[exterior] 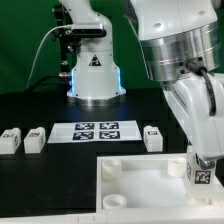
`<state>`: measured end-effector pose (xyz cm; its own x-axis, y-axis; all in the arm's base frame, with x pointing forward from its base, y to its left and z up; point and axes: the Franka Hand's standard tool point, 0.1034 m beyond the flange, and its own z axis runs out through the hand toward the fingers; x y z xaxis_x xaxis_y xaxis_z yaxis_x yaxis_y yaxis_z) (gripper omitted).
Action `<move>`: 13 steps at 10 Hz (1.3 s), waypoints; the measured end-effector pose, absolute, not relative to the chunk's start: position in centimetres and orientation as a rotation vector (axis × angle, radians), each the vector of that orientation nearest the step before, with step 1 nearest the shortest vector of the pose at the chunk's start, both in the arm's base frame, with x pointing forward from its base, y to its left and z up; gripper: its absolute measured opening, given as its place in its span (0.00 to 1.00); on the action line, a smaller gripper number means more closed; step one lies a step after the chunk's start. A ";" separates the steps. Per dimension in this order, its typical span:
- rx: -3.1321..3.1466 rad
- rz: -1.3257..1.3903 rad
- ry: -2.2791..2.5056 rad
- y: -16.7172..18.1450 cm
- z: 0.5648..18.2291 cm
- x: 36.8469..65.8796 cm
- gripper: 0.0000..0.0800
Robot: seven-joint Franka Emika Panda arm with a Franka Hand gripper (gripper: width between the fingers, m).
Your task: Assemble one leg
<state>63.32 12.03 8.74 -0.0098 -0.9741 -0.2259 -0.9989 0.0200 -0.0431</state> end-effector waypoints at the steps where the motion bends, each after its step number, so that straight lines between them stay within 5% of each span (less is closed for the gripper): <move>1: -2.070 0.190 2.091 12.1 8.7 63.3 0.66; 4: -2.089 0.188 2.071 12.2 8.7 63.3 0.80; 13: -2.917 0.155 0.728 12.0 8.2 63.1 0.81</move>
Offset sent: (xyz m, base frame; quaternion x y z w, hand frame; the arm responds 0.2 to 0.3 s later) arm 0.0000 0.0000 0.0000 0.0000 0.0000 0.0000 1.0000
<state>63.12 12.05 8.24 0.8781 -0.4602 -0.1307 -0.4736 -0.8749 -0.1017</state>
